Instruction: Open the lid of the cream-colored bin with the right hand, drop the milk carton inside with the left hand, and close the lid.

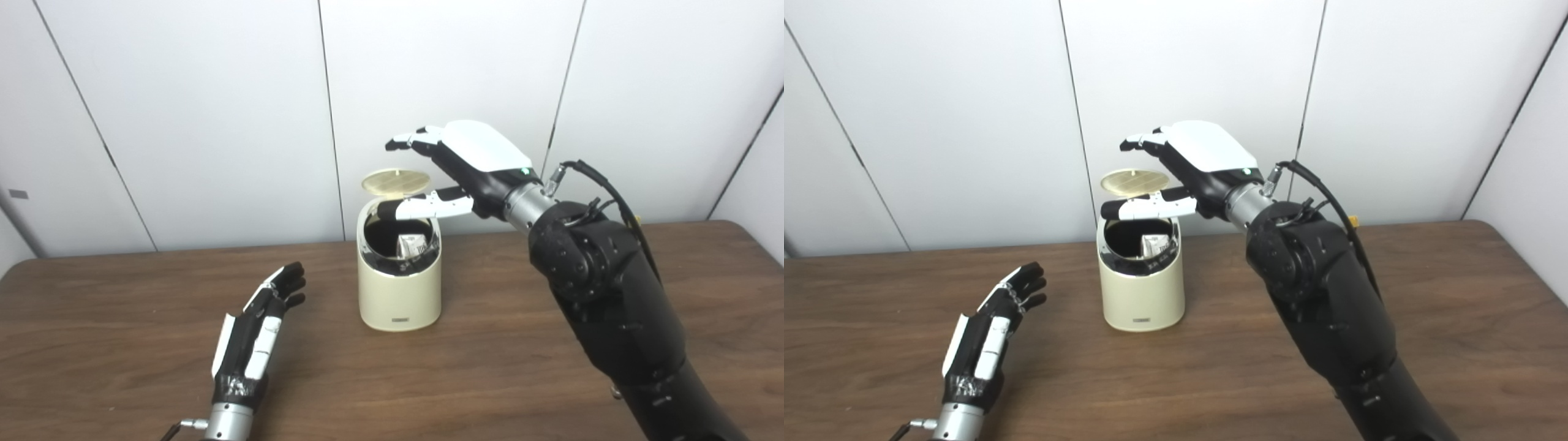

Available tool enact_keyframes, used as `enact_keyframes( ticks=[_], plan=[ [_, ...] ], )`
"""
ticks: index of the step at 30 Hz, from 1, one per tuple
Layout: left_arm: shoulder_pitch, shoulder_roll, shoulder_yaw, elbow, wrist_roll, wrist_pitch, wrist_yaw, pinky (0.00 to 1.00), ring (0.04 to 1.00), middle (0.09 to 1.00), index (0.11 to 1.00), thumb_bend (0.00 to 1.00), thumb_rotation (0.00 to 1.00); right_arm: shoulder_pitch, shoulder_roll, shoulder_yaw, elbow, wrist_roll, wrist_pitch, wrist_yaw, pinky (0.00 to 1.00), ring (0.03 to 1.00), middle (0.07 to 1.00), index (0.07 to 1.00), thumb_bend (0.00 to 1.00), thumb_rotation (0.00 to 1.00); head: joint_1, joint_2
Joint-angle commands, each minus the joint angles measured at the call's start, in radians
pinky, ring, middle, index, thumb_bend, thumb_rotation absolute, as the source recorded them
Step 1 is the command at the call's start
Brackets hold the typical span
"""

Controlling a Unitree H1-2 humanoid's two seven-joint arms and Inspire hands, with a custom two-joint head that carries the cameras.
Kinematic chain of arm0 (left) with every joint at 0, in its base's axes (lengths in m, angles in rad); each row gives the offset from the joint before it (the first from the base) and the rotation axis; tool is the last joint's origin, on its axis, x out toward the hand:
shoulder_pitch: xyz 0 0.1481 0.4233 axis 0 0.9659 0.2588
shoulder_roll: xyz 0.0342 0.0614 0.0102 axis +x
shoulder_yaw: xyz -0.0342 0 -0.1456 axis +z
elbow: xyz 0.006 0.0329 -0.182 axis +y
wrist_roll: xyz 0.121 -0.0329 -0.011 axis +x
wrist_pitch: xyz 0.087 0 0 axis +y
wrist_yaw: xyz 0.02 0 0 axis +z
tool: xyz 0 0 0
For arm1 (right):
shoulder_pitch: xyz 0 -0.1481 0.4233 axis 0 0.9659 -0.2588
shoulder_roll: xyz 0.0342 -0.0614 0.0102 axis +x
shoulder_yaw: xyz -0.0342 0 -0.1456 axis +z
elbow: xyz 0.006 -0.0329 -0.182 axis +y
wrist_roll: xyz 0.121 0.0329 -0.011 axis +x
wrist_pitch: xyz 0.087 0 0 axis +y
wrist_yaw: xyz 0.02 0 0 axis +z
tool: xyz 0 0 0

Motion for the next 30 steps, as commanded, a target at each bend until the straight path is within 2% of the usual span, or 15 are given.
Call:
enact_keyframes(
  ticks=[1, 10, 17, 23, 26, 30],
  plan=[
    [-0.011, -0.007, 0.003, -0.045, 0.002, 0.002, 0.005, 0.84, 0.871, 0.877, 0.877, 0.7, 0.85, -0.049, -0.012, -0.002, -0.007, -0.012, -0.012, -0.019, 0.88, 0.923, 0.852, 0.834, 0.76, 0.94, -0.001, 0.0],
    [-0.006, -0.007, 0.001, -0.056, 0.02, 0.005, 0.001, 0.84, 0.877, 0.883, 0.882, 0.7, 0.87, -0.046, -0.004, 0.017, 0.032, -0.009, -0.018, -0.034, 0.91, 0.931, 0.851, 0.828, 0.77, 0.94, -0.002, -0.003],
    [-0.002, -0.007, 0.001, -0.062, 0.023, 0.004, -0.003, 0.84, 0.87, 0.881, 0.881, 0.68, 0.87, -0.033, -0.009, 0.029, 0.024, -0.008, -0.02, -0.033, 0.85, 0.91, 0.822, 0.809, 0.78, 0.93, -0.004, 0.001],
    [-0.003, -0.006, 0.004, -0.063, 0.02, 0.007, -0.006, 0.83, 0.867, 0.878, 0.878, 0.68, 0.86, -0.014, -0.017, 0.031, 0.001, -0.003, -0.014, -0.017, 0.9, 0.922, 0.817, 0.808, 0.8, 0.96, -0.007, 0.005],
    [-0.004, -0.008, 0.006, -0.058, 0.016, 0.005, -0.006, 0.83, 0.865, 0.874, 0.875, 0.68, 0.86, -0.003, -0.018, 0.03, -0.009, 0.005, -0.004, -0.001, 0.96, 0.942, 0.826, 0.817, 0.8, 0.96, -0.008, 0.006],
    [-0.005, -0.008, 0.007, -0.06, 0.018, 0.006, -0.005, 0.83, 0.865, 0.872, 0.872, 0.69, 0.85, 0.014, -0.018, 0.027, -0.017, 0.008, -0.002, 0.006, 0.95, 0.937, 0.821, 0.814, 0.78, 0.95, -0.008, 0.01]
  ],
)
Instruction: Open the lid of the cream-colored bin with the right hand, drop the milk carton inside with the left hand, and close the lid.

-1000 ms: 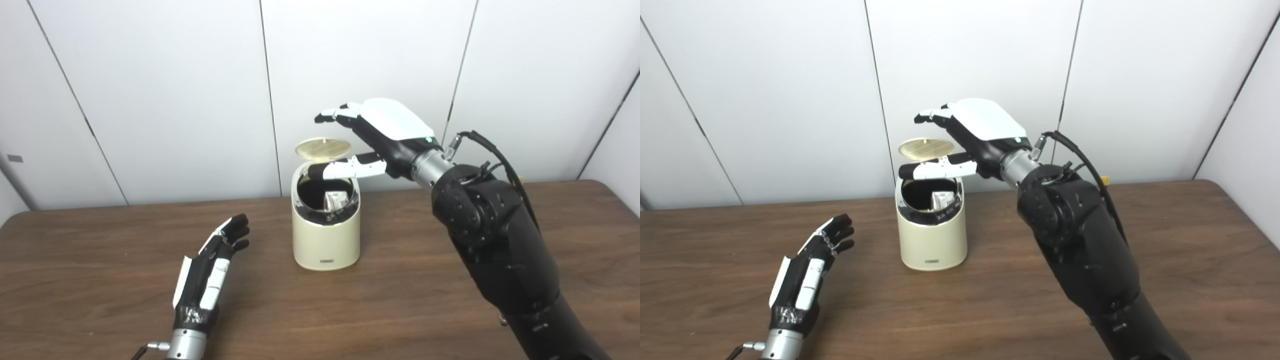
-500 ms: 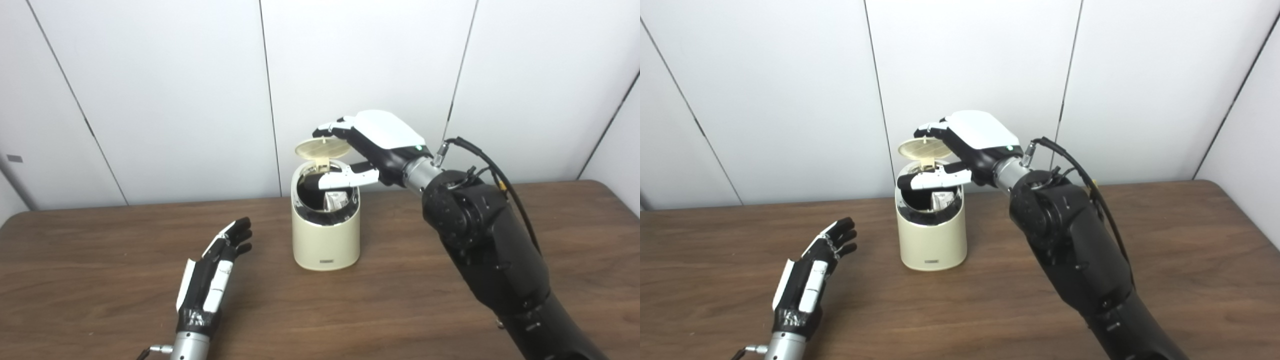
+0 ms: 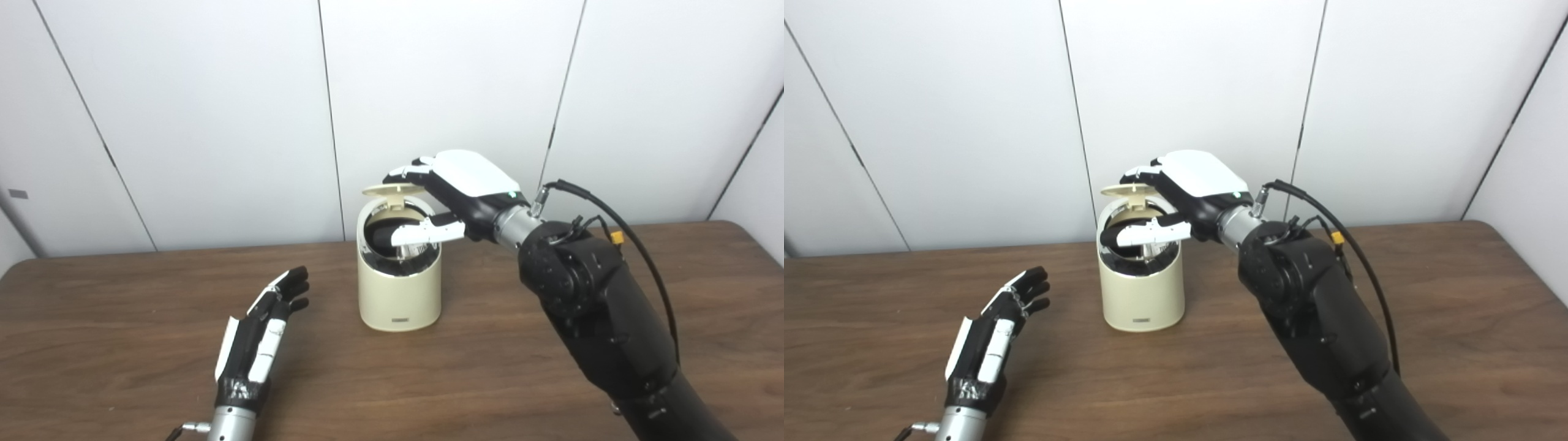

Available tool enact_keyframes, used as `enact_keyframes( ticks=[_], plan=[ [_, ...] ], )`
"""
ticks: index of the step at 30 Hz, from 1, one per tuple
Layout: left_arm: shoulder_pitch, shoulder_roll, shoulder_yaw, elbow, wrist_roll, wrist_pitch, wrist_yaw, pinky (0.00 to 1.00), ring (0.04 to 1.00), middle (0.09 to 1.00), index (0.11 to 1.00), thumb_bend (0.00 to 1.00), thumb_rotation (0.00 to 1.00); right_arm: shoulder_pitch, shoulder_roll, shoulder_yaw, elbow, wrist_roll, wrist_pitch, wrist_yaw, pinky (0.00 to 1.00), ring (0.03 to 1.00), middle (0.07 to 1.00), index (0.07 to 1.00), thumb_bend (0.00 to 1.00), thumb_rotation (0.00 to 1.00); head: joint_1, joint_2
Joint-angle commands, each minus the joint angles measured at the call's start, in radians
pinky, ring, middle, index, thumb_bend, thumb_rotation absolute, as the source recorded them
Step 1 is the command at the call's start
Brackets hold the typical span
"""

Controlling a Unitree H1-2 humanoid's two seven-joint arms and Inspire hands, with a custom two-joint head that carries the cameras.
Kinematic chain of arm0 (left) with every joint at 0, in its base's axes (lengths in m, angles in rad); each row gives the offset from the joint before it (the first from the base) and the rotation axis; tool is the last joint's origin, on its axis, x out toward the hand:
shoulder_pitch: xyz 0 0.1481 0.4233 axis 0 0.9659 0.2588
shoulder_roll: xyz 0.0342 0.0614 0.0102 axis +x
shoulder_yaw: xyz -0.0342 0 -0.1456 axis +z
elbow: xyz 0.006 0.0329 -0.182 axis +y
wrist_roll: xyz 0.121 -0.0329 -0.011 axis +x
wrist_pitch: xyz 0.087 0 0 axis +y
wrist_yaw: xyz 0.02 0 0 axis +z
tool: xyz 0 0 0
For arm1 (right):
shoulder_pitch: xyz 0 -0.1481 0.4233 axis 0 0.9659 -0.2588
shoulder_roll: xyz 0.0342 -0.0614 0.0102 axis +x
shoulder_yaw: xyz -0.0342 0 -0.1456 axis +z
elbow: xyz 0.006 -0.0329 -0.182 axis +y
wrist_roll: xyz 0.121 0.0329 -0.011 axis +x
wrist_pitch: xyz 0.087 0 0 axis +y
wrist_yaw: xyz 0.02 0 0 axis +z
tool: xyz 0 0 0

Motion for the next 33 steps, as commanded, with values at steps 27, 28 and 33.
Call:
enact_keyframes(
  ticks=[27, 28, 33],
  plan=[
    [-0.01, -0.028, -0.002, -0.125, 0.035, 0.046, 0.031, 0.82, 0.866, 0.873, 0.866, 0.68, 0.82, 0.159, -0.042, 0.003, -0.043, -0.037, -0.102, -0.131, 0.89, 0.868, 0.8, 0.792, 0.74, 0.88, 0.036, 0.053],
    [-0.012, -0.03, -0.004, -0.125, 0.041, 0.04, 0.033, 0.82, 0.865, 0.874, 0.867, 0.67, 0.82, 0.165, -0.043, 0.008, -0.035, -0.045, -0.112, -0.142, 0.89, 0.865, 0.799, 0.788, 0.74, 0.87, 0.038, 0.053],
    [-0.014, -0.04, -0.011, -0.135, 0.058, 0.04, 0.044, 0.8, 0.863, 0.872, 0.868, 0.66, 0.83, 0.187, -0.051, 0.019, -0.006, -0.069, -0.144, -0.168, 0.97, 0.886, 0.818, 0.788, 0.73, 0.85, 0.046, 0.058]
  ],
)
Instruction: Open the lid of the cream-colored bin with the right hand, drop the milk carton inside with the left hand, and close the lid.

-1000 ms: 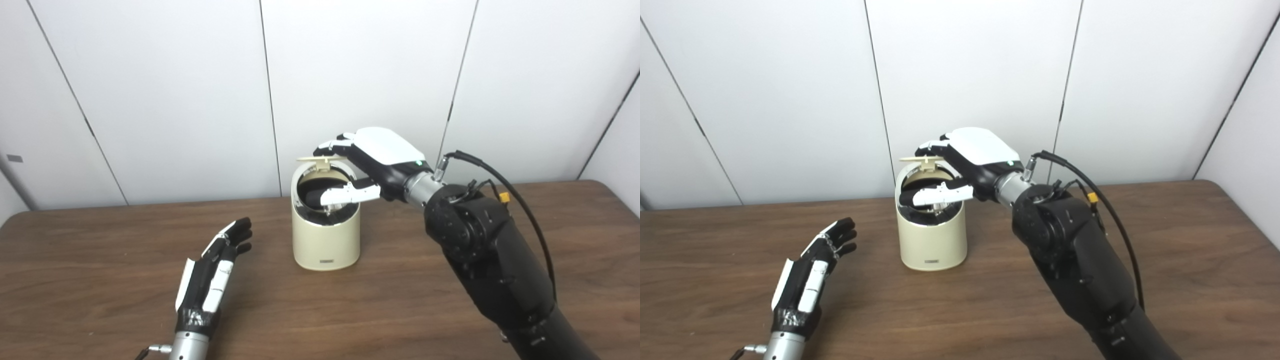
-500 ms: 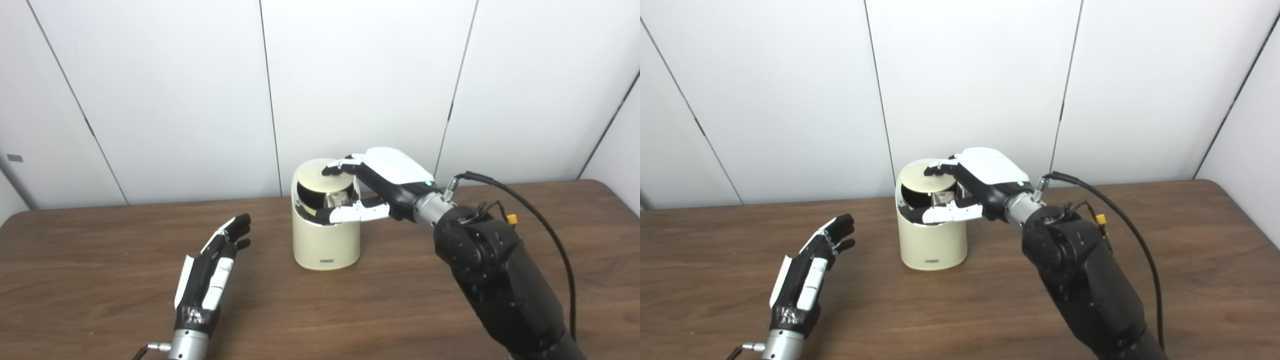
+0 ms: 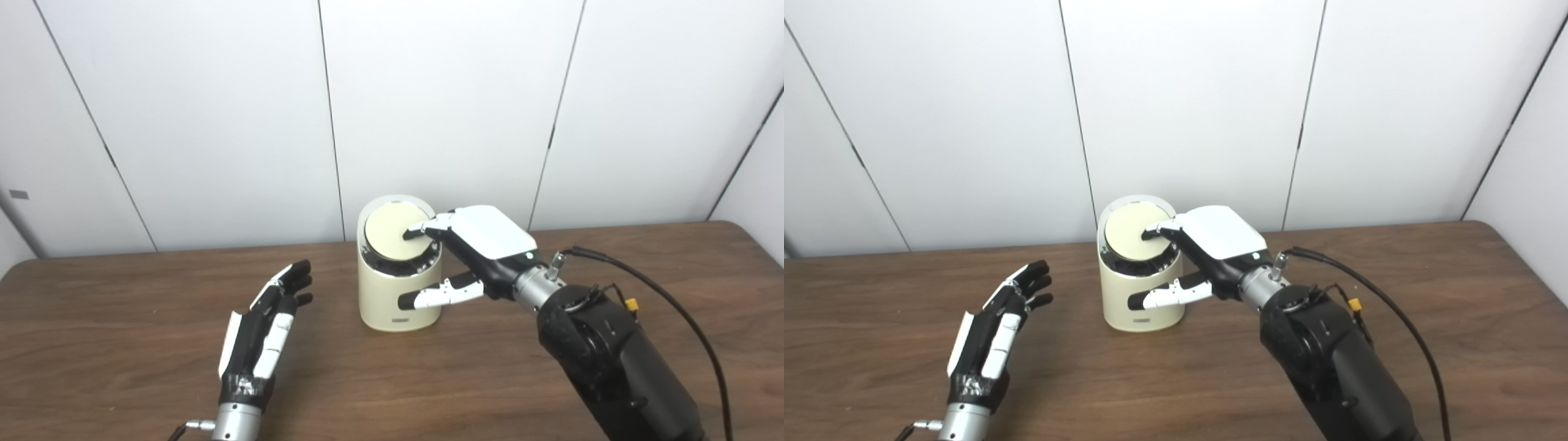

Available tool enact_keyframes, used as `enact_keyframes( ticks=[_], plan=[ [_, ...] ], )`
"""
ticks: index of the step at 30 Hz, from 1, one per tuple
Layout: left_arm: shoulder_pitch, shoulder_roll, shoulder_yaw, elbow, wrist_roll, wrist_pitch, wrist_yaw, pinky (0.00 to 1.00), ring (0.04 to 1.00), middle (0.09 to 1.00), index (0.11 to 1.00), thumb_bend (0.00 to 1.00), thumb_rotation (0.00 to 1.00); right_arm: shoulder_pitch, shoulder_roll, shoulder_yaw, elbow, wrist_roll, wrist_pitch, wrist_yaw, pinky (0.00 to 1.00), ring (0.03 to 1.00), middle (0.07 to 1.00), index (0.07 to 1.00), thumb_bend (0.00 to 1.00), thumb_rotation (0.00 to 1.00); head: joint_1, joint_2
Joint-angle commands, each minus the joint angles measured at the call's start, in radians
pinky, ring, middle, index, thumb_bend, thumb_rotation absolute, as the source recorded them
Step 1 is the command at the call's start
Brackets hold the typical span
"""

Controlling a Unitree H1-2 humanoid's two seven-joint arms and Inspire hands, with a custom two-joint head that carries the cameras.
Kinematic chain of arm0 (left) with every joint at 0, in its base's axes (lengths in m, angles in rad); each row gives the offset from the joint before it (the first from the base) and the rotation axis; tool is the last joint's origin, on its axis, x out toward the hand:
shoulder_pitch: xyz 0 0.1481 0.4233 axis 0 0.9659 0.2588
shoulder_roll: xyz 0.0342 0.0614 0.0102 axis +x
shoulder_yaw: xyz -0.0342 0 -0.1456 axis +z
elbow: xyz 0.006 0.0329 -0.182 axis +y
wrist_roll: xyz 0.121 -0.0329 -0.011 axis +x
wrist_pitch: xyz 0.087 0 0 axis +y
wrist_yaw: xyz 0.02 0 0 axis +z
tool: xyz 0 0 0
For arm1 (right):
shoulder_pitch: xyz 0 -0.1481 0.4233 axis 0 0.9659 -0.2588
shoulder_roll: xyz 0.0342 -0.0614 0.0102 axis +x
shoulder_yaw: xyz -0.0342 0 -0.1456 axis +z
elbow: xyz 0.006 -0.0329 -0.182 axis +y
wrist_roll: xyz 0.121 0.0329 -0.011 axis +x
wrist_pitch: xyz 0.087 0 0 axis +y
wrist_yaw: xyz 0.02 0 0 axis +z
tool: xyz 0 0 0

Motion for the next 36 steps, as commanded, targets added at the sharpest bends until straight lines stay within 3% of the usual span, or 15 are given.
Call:
enact_keyframes(
  ticks=[1, 5, 12, 16, 23, 28, 36],
  plan=[
    [-0.029, -0.006, -0.003, -0.04, 0.012, -0.025, 0.01, 0.8, 0.863, 0.871, 0.867, 0.66, 0.83, -0.004, -0.02, 0.009, 0.013, -0.027, -0.021, -0.008, 0.98, 0.89, 0.82, 0.79, 0.73, 0.86, 0.003, 0.004],
    [-0.03, -0.017, -0.003, -0.055, 0.018, -0.01, 0.019, 0.81, 0.864, 0.866, 0.857, 0.66, 0.83, 0.015, -0.03, 0.029, 0.031, -0.073, -0.052, -0.029, 1.0, 0.905, 0.832, 0.8, 0.72, 0.83, 0.01, 0.009],
    [-0.038, -0.025, -0.003, -0.065, 0.021, -0.005, 0.028, 0.8, 0.859, 0.866, 0.862, 0.66, 0.83, 0.014, -0.08, 0.132, 0.085, -0.338, -0.123, -0.073, 1.0, 0.916, 0.845, 0.81, 0.69, 0.75, 0.012, 0.011],
    [-0.041, -0.026, -0.002, -0.067, 0.014, -0.008, 0.029, 0.79, 0.862, 0.867, 0.86, 0.66, 0.83, 0.01, -0.098, 0.161, 0.109, -0.417, -0.162, -0.064, 1.0, 0.924, 0.846, 0.818, 0.72, 0.7, 0.009, 0.013],
    [-0.046, -0.018, 0.003, -0.065, 0.017, -0.004, 0.029, 0.78, 0.857, 0.862, 0.859, 0.67, 0.83, 0.027, -0.104, 0.213, 0.117, -0.44, -0.232, -0.001, 1.0, 0.929, 0.853, 0.819, 0.71, 0.72, 0.009, 0.017],
    [-0.047, -0.017, 0.007, -0.06, 0.007, -0.004, 0.027, 0.78, 0.856, 0.86, 0.856, 0.67, 0.82, 0.052, -0.115, 0.26, 0.142, -0.446, -0.265, -0.031, 1.0, 0.917, 0.855, 0.821, 0.7, 0.73, 0.007, 0.014],
    [-0.049, -0.012, 0.008, -0.049, 0.018, -0.01, 0.028, 0.78, 0.855, 0.86, 0.855, 0.67, 0.82, 0.074, -0.133, 0.285, 0.137, -0.45, -0.272, -0.079, 0.94, 0.896, 0.84, 0.811, 0.71, 0.74, 0.001, 0.011]
  ],
)
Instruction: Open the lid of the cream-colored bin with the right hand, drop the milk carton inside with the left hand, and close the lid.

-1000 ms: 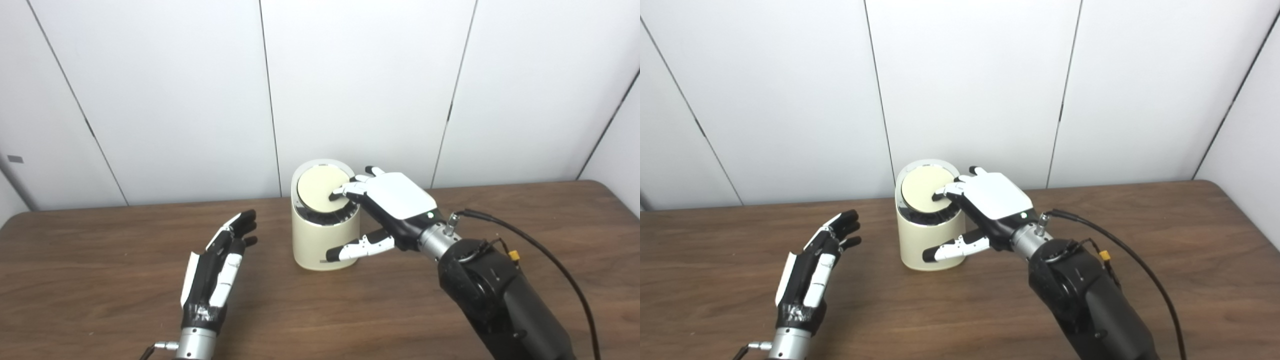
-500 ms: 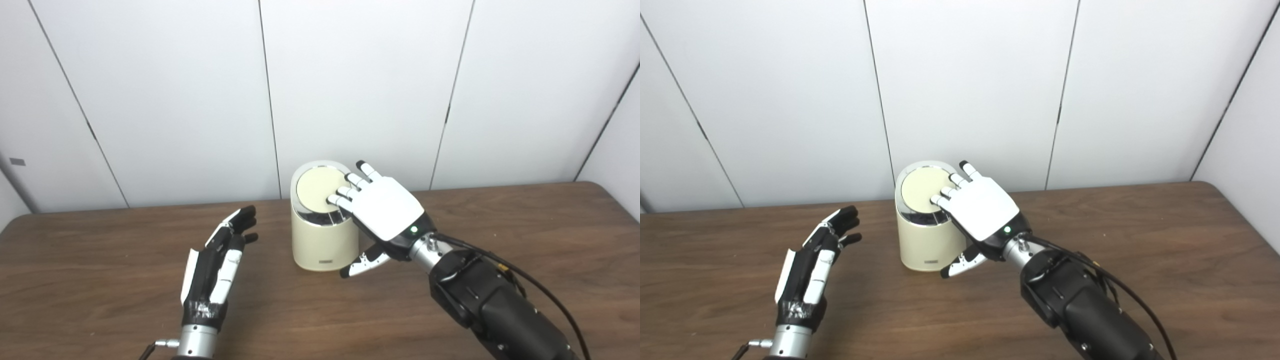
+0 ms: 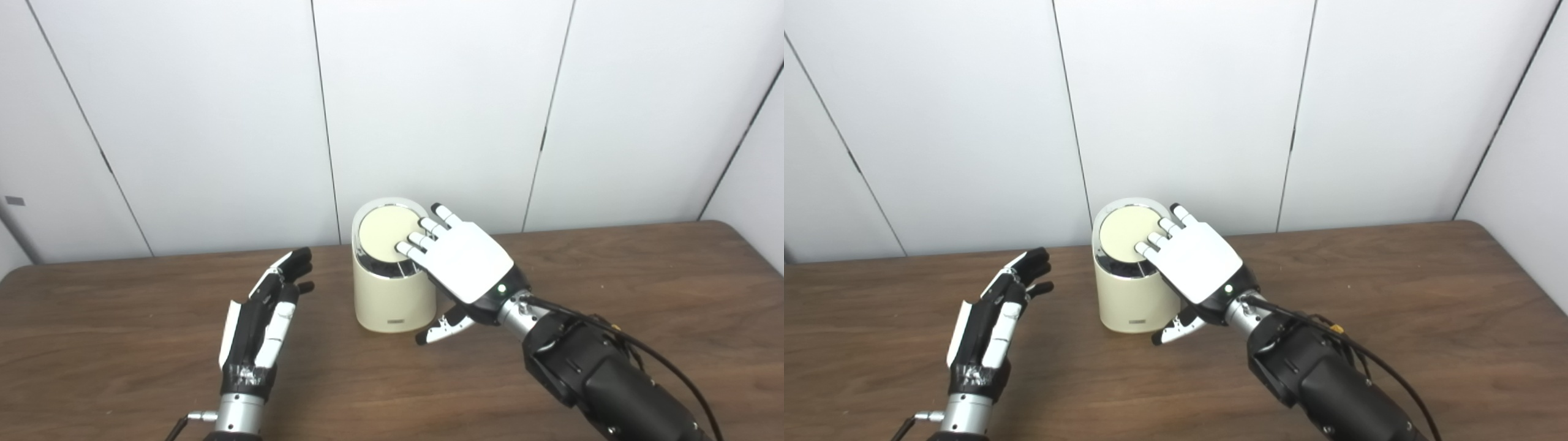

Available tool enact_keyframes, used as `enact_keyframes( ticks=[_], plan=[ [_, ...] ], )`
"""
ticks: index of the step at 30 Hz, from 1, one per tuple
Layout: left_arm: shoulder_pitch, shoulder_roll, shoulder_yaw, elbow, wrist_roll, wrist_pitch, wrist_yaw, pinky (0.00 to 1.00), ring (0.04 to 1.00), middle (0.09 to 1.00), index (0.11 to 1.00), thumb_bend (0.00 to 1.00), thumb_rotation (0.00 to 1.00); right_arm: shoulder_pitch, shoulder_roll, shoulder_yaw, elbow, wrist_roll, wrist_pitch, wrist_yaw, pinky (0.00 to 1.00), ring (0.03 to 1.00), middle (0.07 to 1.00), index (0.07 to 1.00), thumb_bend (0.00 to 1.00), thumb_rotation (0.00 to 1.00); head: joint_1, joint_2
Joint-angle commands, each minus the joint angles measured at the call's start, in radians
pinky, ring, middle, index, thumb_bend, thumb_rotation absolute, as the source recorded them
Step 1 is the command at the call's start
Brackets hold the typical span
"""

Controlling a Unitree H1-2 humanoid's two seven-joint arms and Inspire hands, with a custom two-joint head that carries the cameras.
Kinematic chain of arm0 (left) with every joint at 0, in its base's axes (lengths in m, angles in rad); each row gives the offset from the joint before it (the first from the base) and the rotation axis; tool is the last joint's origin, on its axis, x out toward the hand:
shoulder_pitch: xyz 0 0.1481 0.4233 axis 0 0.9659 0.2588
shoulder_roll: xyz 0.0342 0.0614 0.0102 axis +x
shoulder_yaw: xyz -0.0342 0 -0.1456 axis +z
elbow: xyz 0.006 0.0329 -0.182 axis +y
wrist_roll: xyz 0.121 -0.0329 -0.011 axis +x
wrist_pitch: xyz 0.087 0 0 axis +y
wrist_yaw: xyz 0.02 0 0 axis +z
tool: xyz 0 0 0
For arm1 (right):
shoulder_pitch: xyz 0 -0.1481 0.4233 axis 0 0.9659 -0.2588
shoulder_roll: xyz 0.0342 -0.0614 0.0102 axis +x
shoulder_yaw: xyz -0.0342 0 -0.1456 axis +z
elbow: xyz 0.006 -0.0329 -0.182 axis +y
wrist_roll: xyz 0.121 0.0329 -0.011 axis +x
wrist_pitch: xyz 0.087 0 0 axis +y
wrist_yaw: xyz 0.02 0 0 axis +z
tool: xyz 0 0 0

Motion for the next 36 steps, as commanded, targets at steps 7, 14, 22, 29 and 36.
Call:
enact_keyframes(
  ticks=[7, 14, 22, 29, 36],
  plan=[
    [-0.038, 0.003, -0.004, -0.005, 0.009, -0.024, 0.003, 0.78, 0.857, 0.865, 0.863, 0.68, 0.83, 0.071, -0.05, 0.072, 0.068, 0.018, -0.089, 0.121, 0.96, 0.894, 0.838, 0.81, 0.7, 0.75, -0.002, -0.004],
    [-0.041, 0.002, -0.003, 0.002, 0.005, -0.033, 0.004, 0.79, 0.859, 0.864, 0.862, 0.67, 0.82, 0.066, -0.048, 0.067, 0.066, 0.024, -0.087, 0.104, 0.94, 0.881, 0.833, 0.807, 0.71, 0.73, -0.003, -0.004],
    [-0.041, 0.004, -0.003, -0.001, 0.005, -0.026, 0.003, 0.79, 0.861, 0.868, 0.865, 0.68, 0.82, 0.041, 0.015, -0.025, -0.007, 0.123, 0.011, 0.187, 1.0, 0.926, 0.866, 0.841, 0.67, 0.79, -0.002, -0.003],
    [-0.037, 0.0, -0.004, -0.002, 0.013, -0.024, 0.009, 0.79, 0.851, 0.859, 0.864, 0.68, 0.82, 0.028, 0.081, -0.16, -0.07, 0.255, 0.037, 0.106, 1.0, 0.921, 0.855, 0.826, 0.7, 0.75, -0.003, -0.004],
    [-0.034, -0.005, -0.004, 0.011, 0.006, -0.055, 0.009, 0.77, 0.841, 0.849, 0.856, 0.62, 0.82, 0.05, 0.121, -0.209, -0.104, 0.268, 0.02, -0.013, 1.0, 0.917, 0.855, 0.826, 0.69, 0.77, -0.004, -0.007]
  ],
)
